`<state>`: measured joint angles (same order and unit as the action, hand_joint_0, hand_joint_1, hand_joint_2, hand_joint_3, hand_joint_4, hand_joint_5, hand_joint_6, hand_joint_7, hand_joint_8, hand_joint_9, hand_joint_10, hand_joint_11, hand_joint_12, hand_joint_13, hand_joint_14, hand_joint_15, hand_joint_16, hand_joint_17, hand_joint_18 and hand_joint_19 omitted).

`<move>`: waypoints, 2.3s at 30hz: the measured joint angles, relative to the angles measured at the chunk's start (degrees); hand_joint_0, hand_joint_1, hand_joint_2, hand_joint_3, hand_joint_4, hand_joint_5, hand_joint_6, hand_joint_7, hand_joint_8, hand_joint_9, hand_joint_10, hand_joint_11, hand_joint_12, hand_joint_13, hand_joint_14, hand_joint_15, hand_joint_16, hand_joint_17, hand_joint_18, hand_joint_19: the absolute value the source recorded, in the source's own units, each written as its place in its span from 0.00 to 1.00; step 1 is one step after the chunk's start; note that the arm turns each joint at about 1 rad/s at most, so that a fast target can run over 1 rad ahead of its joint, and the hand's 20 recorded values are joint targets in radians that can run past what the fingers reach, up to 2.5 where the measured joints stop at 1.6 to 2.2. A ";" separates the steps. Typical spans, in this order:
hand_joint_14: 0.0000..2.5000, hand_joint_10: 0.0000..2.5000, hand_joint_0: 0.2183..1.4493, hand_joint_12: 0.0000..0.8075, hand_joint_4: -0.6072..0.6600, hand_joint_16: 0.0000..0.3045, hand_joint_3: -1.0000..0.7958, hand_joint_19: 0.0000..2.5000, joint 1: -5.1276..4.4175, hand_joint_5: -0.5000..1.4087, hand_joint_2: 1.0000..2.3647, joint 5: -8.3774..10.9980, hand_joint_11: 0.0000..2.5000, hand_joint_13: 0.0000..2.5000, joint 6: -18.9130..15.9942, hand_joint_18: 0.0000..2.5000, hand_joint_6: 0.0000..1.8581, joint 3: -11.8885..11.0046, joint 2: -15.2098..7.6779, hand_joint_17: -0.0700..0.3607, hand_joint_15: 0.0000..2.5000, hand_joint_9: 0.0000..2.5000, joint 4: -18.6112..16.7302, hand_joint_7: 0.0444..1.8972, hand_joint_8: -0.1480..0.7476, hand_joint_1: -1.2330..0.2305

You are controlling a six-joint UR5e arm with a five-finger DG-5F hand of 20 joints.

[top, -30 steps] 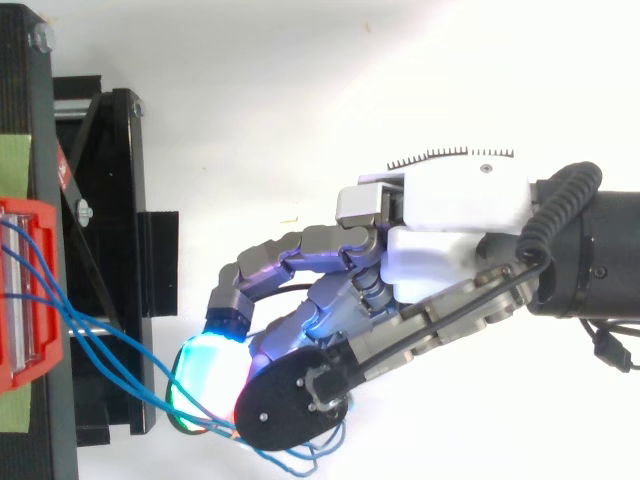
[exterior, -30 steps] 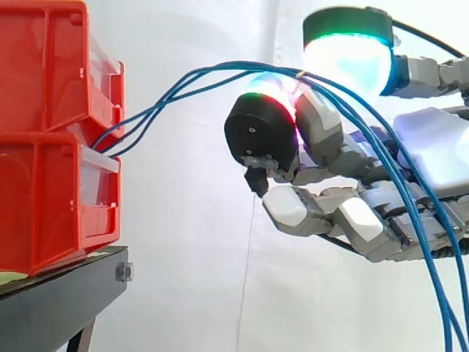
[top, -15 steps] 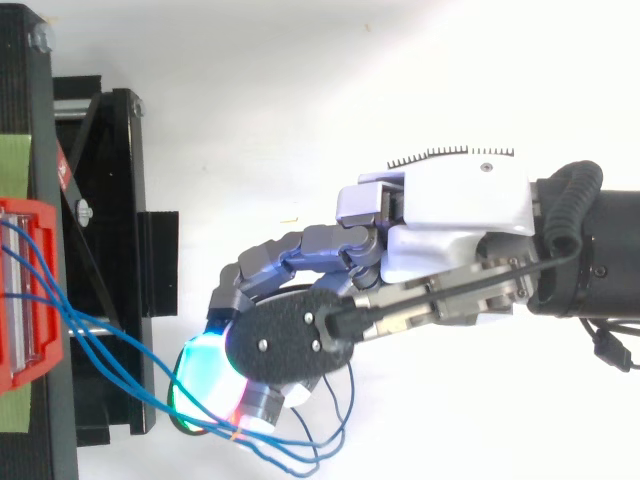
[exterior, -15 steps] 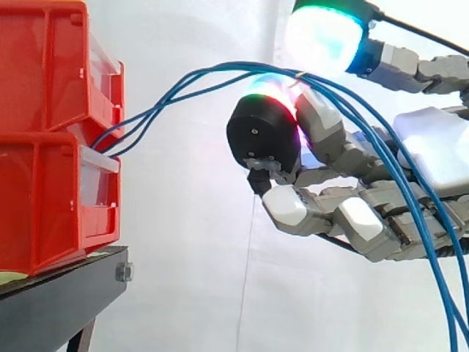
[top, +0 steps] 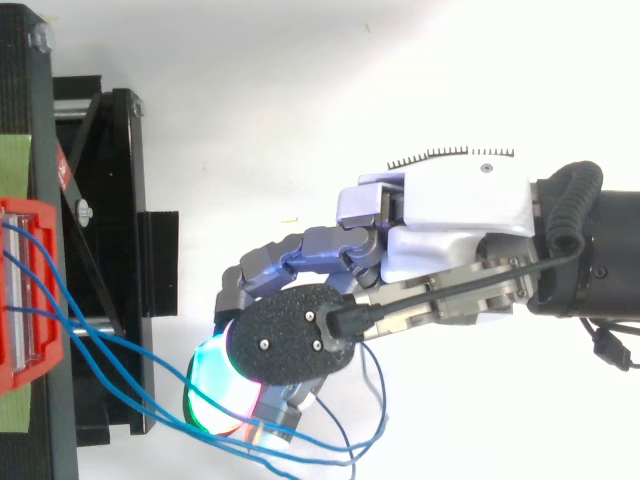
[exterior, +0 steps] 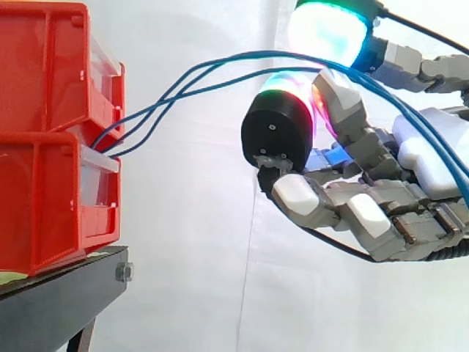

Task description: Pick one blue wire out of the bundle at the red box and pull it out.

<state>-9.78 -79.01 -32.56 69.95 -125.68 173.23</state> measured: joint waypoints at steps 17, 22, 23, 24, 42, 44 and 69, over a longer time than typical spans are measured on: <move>0.00 0.00 0.17 0.43 0.60 0.21 0.28 0.23 0.01 0.30 0.00 0.01 0.03 0.27 0.04 0.23 0.27 2.80 0.01 0.49 0.10 0.49 -2.60 0.56 0.35 0.45; 0.00 0.00 0.19 0.41 0.59 0.20 0.28 0.23 0.01 0.30 0.00 0.00 0.02 0.27 0.18 0.24 0.27 2.81 0.00 0.48 0.10 0.50 -2.70 0.56 0.32 0.50; 0.00 0.00 0.19 0.41 0.59 0.20 0.28 0.23 0.01 0.30 0.00 0.00 0.03 0.27 0.19 0.24 0.27 2.82 0.00 0.48 0.10 0.50 -2.71 0.56 0.32 0.51; 0.00 0.00 0.20 0.41 0.59 0.20 0.28 0.23 0.00 0.30 0.00 0.00 0.03 0.27 0.22 0.24 0.27 2.82 0.00 0.48 0.10 0.50 -2.71 0.56 0.32 0.52; 0.01 0.01 0.19 0.48 0.66 0.22 0.28 0.25 -0.03 0.26 0.00 0.00 0.12 0.22 0.30 0.19 0.27 2.83 0.00 0.51 0.12 0.42 -2.72 0.56 0.43 0.54; 0.01 0.01 0.22 0.47 0.62 0.21 0.28 0.25 -0.02 0.26 0.00 0.00 0.14 0.22 0.32 0.18 0.27 2.81 0.00 0.50 0.13 0.42 -2.72 0.63 0.42 0.50; 0.01 0.01 0.28 0.46 0.60 0.20 0.39 0.26 -0.04 0.22 0.01 0.00 0.23 0.21 1.17 0.16 0.40 2.82 0.00 0.48 0.14 0.39 -2.81 0.54 0.43 0.32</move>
<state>-9.82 -79.01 -31.39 72.77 -125.68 170.42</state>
